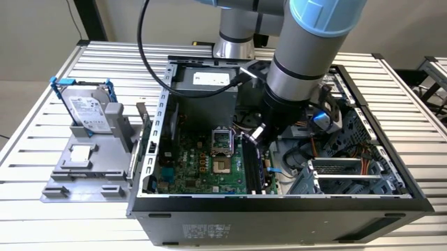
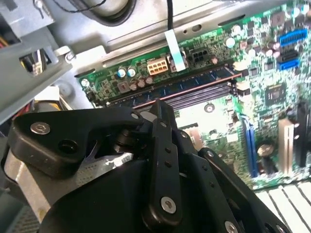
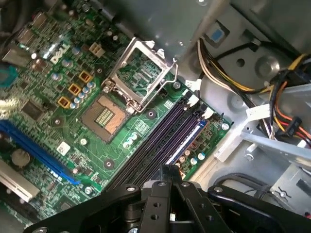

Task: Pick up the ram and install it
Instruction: 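Press down the ram until it locks into place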

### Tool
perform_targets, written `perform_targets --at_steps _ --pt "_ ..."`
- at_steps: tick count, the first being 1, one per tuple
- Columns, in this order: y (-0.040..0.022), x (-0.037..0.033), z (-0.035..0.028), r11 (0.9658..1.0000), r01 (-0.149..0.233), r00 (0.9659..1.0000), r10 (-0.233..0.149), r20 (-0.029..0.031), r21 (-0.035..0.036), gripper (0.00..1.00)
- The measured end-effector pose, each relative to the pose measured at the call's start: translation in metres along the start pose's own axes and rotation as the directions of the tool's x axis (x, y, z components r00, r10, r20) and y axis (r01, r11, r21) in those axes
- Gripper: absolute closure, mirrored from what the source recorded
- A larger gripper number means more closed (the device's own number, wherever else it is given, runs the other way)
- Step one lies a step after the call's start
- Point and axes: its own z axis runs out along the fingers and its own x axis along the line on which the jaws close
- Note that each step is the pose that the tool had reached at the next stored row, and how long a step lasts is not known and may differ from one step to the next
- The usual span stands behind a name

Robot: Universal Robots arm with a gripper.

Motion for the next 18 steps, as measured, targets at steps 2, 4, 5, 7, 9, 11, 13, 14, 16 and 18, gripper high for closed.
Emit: perform_targets --at_steps 2,4,5,7,9,11,13,14,16,18 --pt "0.0 0.0 0.0 0.9994 0.035 0.9994 -0.035 -0.0003 0.0006 1.0" --pt "0.0 0.0 0.0 0.9976 0.069 0.9976 -0.069 -0.0005 0.0012 1.0" --pt "0.0 0.0 0.0 0.9963 0.086 0.9963 -0.086 -0.0007 0.0014 1.0" --pt "0.0 0.0 0.0 0.9925 0.123 0.9925 -0.123 -0.0011 0.0019 1.0" --pt "0.0 0.0 0.0 0.9874 0.158 0.9874 -0.158 -0.0015 0.0024 1.0" --pt "0.0 0.0 0.0 0.981 0.194 0.981 -0.194 -0.002 0.0027 1.0" --pt "0.0 0.0 0.0 0.9736 0.228 0.9736 -0.228 -0.0028 0.0027 1.0" --pt "0.0 0.0001 0.0 0.9693 0.246 0.9693 -0.246 -0.0034 0.0024 1.0" --pt "0.0 0.0001 0.0 0.9597 0.281 0.9597 -0.281 -0.0046 0.0018 1.0" --pt "0.0 0.0 0.0 0.9487 0.316 0.9487 -0.316 -0.0057 0.0012 1.0"
